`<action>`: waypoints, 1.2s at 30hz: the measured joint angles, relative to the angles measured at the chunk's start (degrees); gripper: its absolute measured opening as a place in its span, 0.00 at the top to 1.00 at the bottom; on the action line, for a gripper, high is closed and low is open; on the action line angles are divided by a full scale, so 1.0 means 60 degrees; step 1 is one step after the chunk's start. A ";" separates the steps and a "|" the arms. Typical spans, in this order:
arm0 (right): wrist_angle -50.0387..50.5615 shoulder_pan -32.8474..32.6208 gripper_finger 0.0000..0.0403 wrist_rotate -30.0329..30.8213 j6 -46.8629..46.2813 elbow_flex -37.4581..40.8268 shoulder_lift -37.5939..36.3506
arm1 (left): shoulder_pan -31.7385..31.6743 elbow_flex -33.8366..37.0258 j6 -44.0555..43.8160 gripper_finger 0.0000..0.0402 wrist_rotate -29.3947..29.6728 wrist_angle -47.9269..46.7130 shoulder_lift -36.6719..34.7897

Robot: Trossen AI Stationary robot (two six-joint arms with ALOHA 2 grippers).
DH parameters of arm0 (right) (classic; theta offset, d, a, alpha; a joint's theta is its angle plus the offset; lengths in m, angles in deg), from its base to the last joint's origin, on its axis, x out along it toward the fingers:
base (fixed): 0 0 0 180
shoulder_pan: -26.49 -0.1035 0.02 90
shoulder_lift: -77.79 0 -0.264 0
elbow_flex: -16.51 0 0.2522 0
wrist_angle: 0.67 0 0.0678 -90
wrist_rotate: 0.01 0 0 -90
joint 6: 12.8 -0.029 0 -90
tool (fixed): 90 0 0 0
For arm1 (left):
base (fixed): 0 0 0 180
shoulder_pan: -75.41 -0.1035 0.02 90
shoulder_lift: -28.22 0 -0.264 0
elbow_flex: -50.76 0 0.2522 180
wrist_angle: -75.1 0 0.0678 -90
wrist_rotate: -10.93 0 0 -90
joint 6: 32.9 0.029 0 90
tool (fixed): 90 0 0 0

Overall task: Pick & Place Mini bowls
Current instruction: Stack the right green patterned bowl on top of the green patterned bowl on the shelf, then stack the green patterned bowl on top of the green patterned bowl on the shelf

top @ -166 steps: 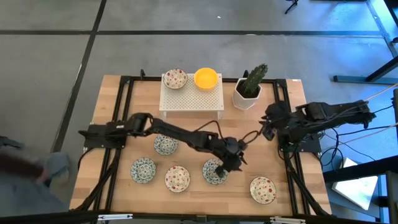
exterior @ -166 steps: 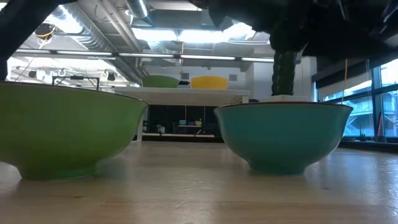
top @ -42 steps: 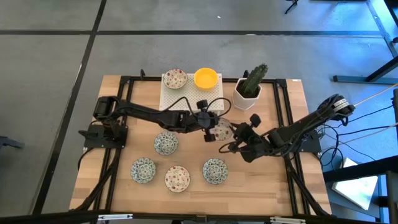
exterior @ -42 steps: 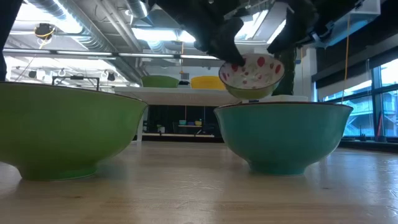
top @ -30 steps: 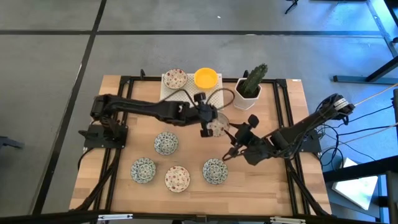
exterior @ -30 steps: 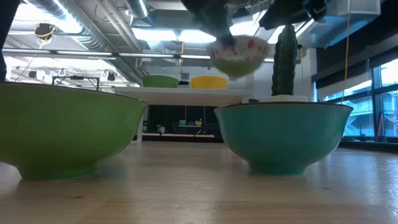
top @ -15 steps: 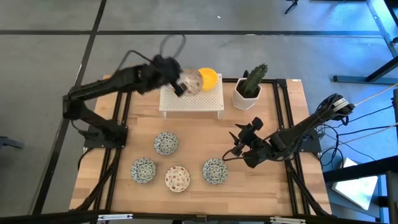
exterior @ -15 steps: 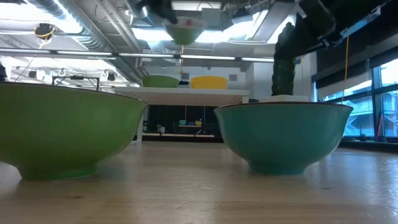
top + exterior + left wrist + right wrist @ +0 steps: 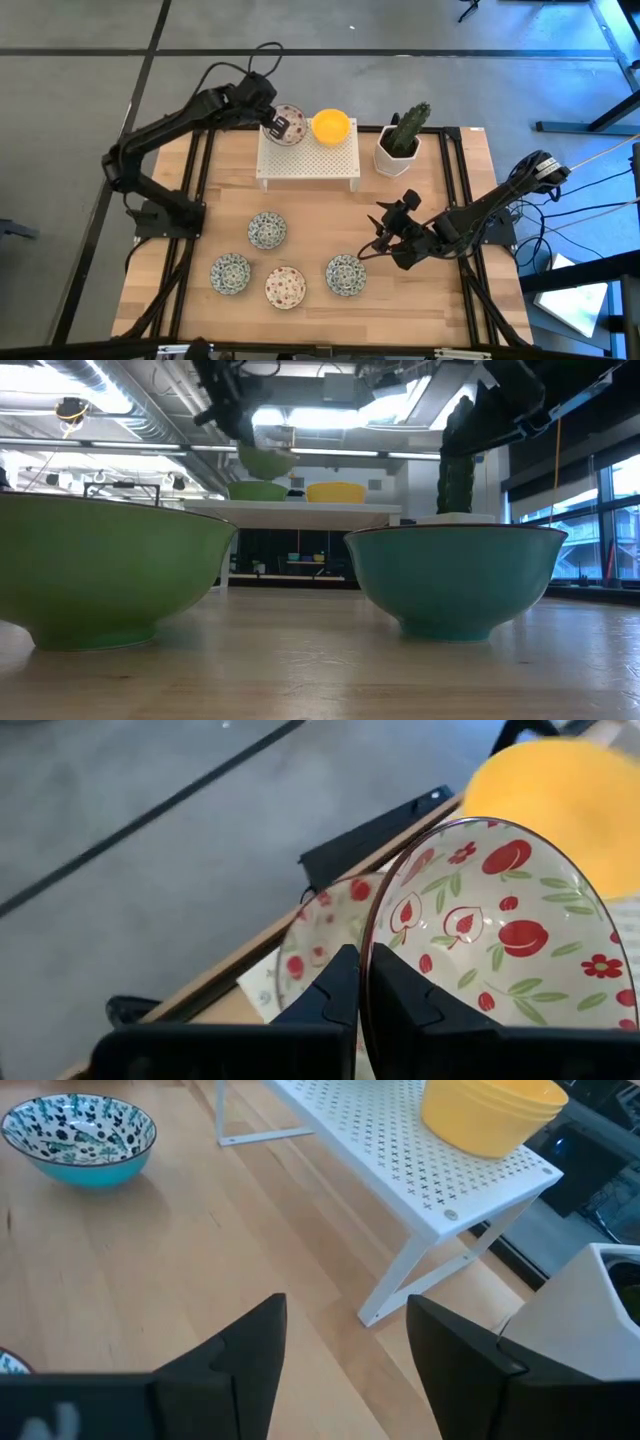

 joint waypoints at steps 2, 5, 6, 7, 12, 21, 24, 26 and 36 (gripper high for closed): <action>0.0010 0.0000 0.49 -0.0004 0.0000 0.0000 0.0000 | -0.0306 0.0251 0.0005 0.98 -0.0185 0.0006 -0.0004; 0.0014 0.0000 0.49 -0.0001 0.0004 0.0000 0.0000 | -0.0716 0.0655 0.0007 0.98 -0.0522 0.0370 -0.0004; 0.0014 0.0000 0.49 -0.0001 0.0007 0.0000 0.0000 | -0.0837 0.0748 0.0011 0.97 -0.0702 0.0488 -0.0004; 0.0016 0.0000 0.49 -0.0001 0.0034 0.0000 0.0000 | -0.0952 0.0820 0.0008 0.97 -0.0891 0.0588 -0.0007; 0.0016 0.0004 0.49 0.0003 0.0047 0.0000 0.0000 | -0.1275 0.1127 -0.0040 0.97 -0.1669 0.1242 -0.0011; -0.0014 0.0086 0.49 -0.0007 0.0044 0.0000 0.0000 | -0.1363 0.1134 -0.0135 0.85 -0.1430 0.0889 -0.0011; -0.0089 0.0154 0.49 -0.0167 0.0080 0.0000 0.0000 | -0.1361 0.1134 -0.0069 0.79 -0.1308 0.0906 -0.0011; -0.0102 0.0156 0.49 -0.0205 0.0086 0.0000 0.0000 | -0.1342 0.1134 -0.0059 0.74 -0.1274 0.0920 -0.0011; -0.0261 0.0175 0.49 -0.0234 0.0363 0.0000 0.0000 | -0.1257 0.1454 0.0373 0.64 0.0035 0.0672 -0.0018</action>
